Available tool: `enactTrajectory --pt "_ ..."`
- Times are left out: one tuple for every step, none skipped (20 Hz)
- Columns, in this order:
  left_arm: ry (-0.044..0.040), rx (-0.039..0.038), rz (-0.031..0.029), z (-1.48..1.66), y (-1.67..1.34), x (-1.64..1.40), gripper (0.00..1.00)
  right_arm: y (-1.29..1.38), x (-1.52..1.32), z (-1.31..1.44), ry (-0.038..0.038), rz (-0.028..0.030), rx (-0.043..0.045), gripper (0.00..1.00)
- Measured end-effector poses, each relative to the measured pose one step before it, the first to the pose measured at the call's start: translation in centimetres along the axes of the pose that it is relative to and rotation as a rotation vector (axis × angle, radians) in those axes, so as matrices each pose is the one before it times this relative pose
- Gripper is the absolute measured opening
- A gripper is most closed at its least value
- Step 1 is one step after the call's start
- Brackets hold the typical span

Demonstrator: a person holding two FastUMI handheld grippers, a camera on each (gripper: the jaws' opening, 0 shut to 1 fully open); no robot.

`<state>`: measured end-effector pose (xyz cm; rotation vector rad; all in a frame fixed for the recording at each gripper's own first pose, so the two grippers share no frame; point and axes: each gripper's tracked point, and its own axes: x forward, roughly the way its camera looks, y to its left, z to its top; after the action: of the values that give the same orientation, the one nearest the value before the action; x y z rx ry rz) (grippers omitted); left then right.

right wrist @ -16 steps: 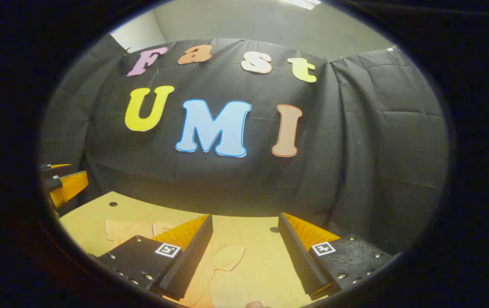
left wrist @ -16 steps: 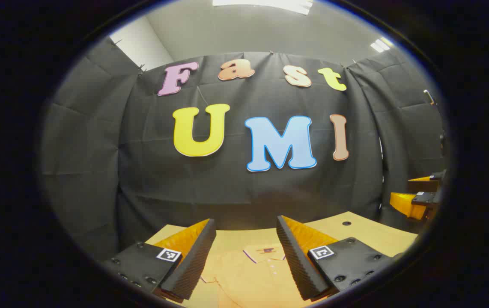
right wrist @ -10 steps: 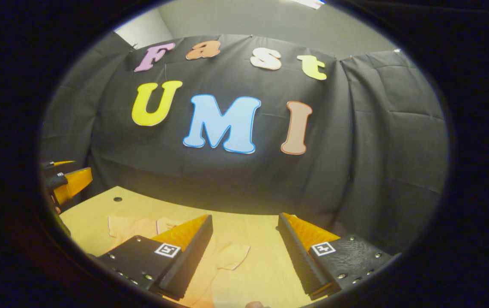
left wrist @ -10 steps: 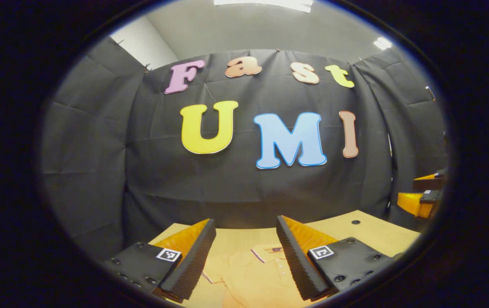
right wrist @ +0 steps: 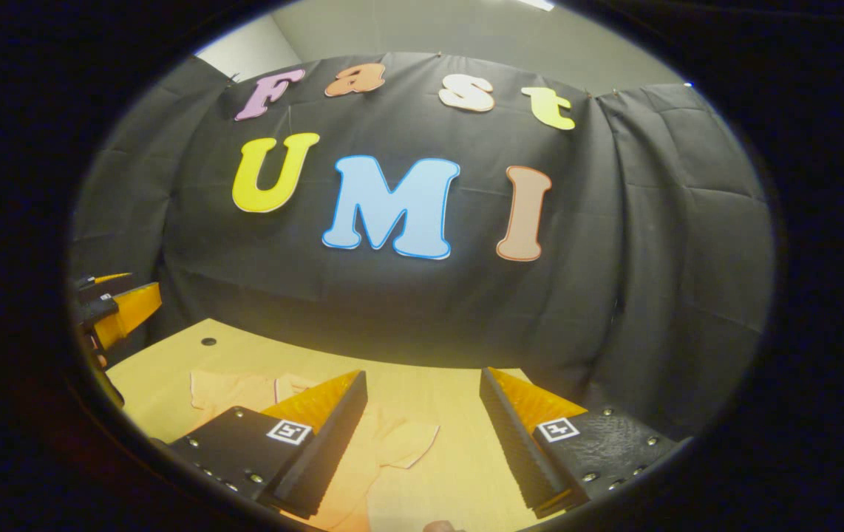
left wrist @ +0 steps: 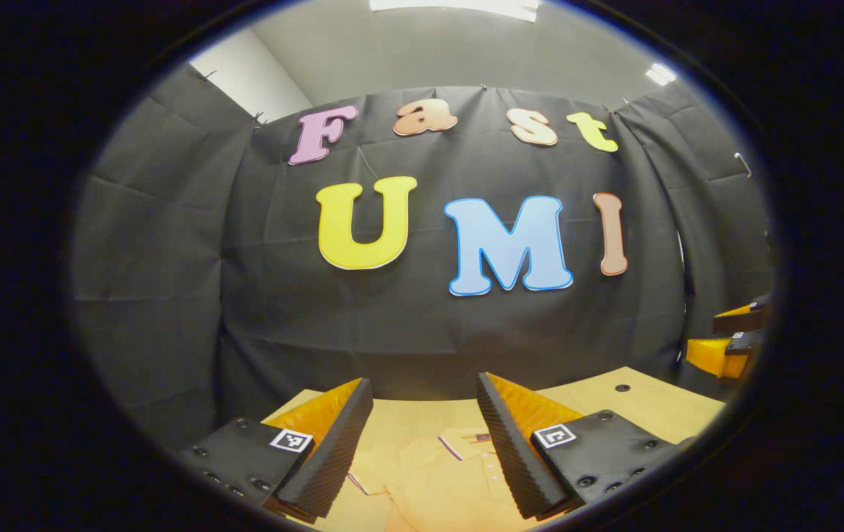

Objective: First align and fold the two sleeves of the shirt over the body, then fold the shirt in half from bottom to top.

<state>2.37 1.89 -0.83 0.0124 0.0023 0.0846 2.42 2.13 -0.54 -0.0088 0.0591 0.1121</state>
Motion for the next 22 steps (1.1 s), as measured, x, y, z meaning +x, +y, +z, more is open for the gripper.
enactTrajectory --pt "0.00157 -0.00388 0.00045 0.064 -0.120 -0.096 0.93 0.046 0.043 0.041 -0.00112 0.00347 -0.00324 0.95" --pt "0.00243 -0.00138 0.00348 -0.059 -0.016 -0.049 0.94 0.091 -0.081 -0.006 -0.00130 0.00555 -0.00441 0.95" --pt "0.00162 -0.00084 0.00341 -0.060 -0.024 -0.081 0.94 0.066 0.150 -0.049 0.00059 0.00587 -0.00518 0.95" --pt "0.00010 -0.00215 0.00121 -0.018 -0.079 -0.164 0.94 0.002 0.049 -0.194 0.00239 0.00354 -0.00609 0.95" --pt "-0.00074 -0.00083 0.00237 0.015 -0.019 -0.098 0.94 -0.013 0.182 -0.079 0.00058 0.00391 -0.00440 0.95" --pt "-0.00014 -0.00101 0.00303 0.012 -0.013 -0.121 0.94 -0.073 0.044 -0.223 0.00470 0.00395 -0.00247 0.95" --pt "0.00147 -0.00200 0.00319 0.071 -0.010 -0.067 0.94 0.013 0.253 -0.088 0.00155 0.00411 0.00017 0.95" --pt "0.00200 -0.00254 0.00207 0.032 -0.025 -0.198 0.93 -0.036 0.294 -0.308 0.00387 0.00328 0.00027 0.95" --pt "0.00456 -0.00252 0.00137 -0.171 -0.194 -0.069 0.94 -0.034 0.513 -0.307 0.00695 0.00525 0.00184 0.95" --pt "0.00451 -0.00109 0.00353 -0.099 -0.010 -0.207 0.93 0.161 0.484 -0.406 0.01024 0.01196 0.00491 0.95" --pt "0.00255 -0.00064 0.00469 -0.008 0.018 -0.125 0.92 0.038 0.625 -0.439 0.01373 0.00967 0.00823 0.95" --pt "0.00303 0.00013 0.00448 0.049 0.008 -0.169 0.92 -0.006 0.554 -0.458 0.01308 0.01027 0.01034 0.95" --pt "0.00224 0.00031 0.00715 0.087 0.001 -0.112 0.92 -0.040 0.813 -0.446 0.01331 0.00525 0.01196 0.95" --pt "0.00230 -0.00090 0.00700 -0.026 0.103 -0.164 0.92 -0.169 0.756 -0.707 0.01926 -0.00388 0.01097 0.95" --pt "0.00412 -0.00110 0.00690 -0.193 0.041 -0.209 0.92 -0.436 0.919 -1.045 0.03271 -0.01398 0.00584 0.95" --pt "0.00520 -0.00087 0.00793 -0.197 0.120 -0.317 0.92 -0.135 0.683 -0.997 0.02663 -0.00691 0.00351 0.95" --pt "0.00642 -0.00288 0.00791 -0.076 0.098 -0.070 0.92 -0.169 0.808 -0.976 0.02637 -0.00658 0.00448 0.95" --pt "0.00701 -0.00528 0.00788 -0.243 0.088 -0.049 0.92 -0.019 0.858 -1.016 0.02245 0.00043 0.00677 0.95" --pt "0.00884 -0.00658 0.00736 -0.203 0.002 -0.055 0.92 0.058 0.979 -1.213 0.03161 0.00178 0.00697 0.95" --pt "0.01057 -0.00624 0.00770 -0.315 0.059 -0.020 0.93 -0.057 0.708 -1.159 0.03273 0.00234 0.00906 0.95" --pt "0.00813 -0.00419 0.00809 -0.281 0.106 -0.136 0.94 0.013 0.842 -0.847 0.02706 0.00284 0.01030 0.94" --pt "0.00571 -0.00241 0.00836 -0.192 0.087 -0.024 0.93 -0.026 0.878 -0.669 0.02485 0.00237 0.00897 0.94"
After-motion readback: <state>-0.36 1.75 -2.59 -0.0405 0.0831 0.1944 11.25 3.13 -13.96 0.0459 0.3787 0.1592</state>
